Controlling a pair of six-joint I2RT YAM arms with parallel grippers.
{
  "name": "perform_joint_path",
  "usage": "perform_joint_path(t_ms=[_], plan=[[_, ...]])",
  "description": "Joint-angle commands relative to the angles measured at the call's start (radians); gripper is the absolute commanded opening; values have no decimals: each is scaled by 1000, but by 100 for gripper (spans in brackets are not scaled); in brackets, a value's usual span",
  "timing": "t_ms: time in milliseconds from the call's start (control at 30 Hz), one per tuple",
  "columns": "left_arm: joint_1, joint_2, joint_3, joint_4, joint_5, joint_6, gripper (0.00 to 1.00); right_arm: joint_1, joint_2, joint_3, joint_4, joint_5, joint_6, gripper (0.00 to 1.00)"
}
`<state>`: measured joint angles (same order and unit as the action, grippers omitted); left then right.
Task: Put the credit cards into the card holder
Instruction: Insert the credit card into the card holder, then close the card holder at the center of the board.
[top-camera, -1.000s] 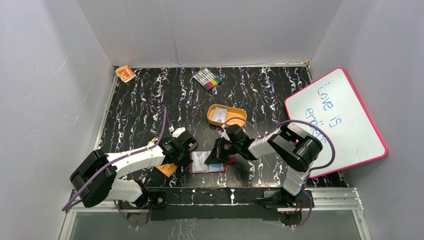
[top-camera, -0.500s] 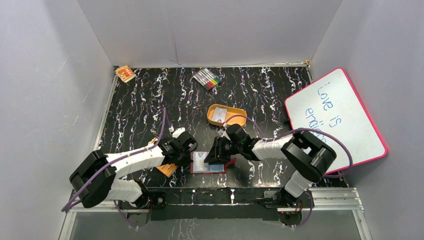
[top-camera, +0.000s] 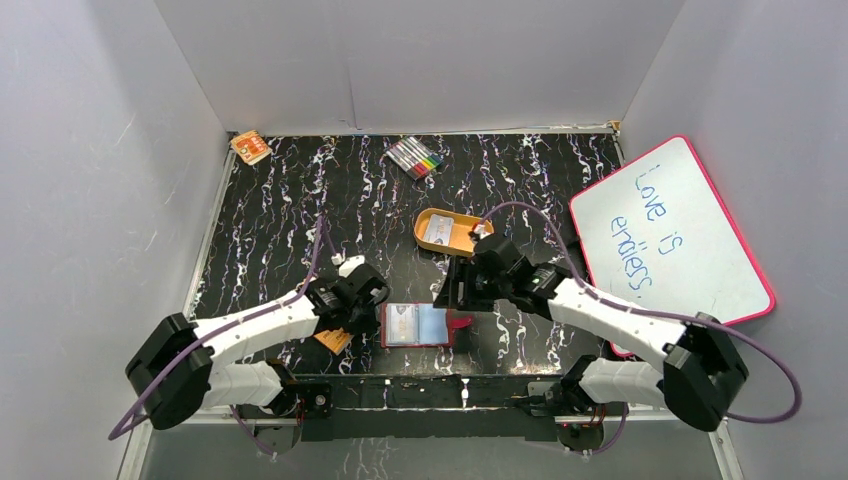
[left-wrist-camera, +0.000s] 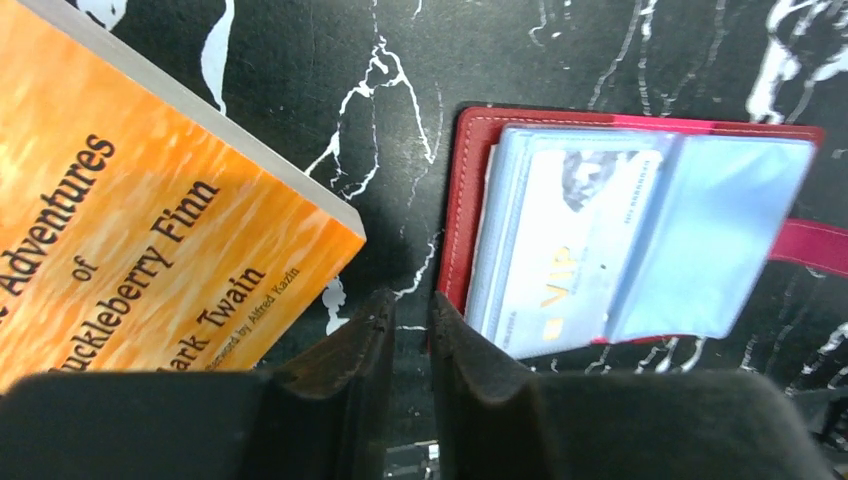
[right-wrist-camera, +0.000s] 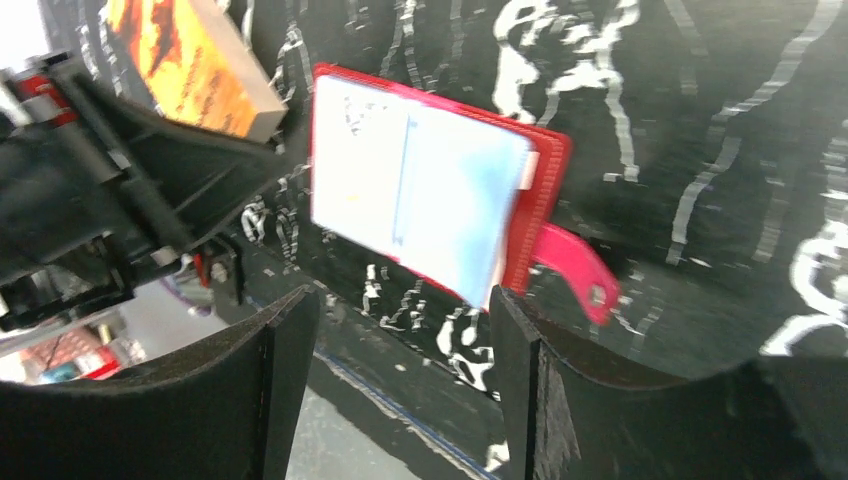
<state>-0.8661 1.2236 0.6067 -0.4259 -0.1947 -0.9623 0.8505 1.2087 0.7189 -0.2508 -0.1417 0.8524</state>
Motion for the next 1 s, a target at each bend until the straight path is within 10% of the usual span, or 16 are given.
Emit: perform_joint_path(t_ms=[0, 467, 800, 967], plan=[[-2, -87, 57, -71, -24, 8, 23, -45, -57, -19, -180, 123, -82, 72], [-2, -189, 90, -153, -58, 7, 40, -69, 85, -112, -36, 74, -29, 62], [-2, -202, -2, -110, -32, -26, 39, -70, 53, -118, 82, 62, -44, 0], [-2, -144, -26, -50, -9, -8, 35, -70, -43, -87, 88, -17, -118, 0]])
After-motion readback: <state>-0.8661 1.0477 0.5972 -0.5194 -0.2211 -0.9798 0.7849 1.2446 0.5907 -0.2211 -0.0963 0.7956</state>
